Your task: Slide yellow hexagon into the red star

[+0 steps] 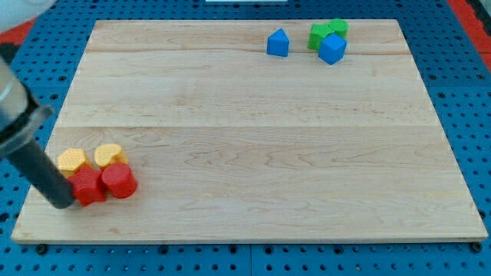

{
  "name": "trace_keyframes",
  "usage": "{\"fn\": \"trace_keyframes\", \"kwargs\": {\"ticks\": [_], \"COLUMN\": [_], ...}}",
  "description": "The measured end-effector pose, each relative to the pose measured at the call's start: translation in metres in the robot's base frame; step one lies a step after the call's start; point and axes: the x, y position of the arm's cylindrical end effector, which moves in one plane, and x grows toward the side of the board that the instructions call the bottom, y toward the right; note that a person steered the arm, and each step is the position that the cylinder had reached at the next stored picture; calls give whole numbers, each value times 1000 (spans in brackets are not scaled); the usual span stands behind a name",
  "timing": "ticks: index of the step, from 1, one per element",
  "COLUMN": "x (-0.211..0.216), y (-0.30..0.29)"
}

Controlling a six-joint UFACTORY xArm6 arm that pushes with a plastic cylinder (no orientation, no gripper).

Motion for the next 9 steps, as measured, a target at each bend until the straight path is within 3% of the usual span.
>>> {"fn": "trace_keyframes", "kwargs": {"ticks": [2, 3, 4, 9], "x": [-16, -7, 49, 48], "y": [97, 109, 94, 48]}}
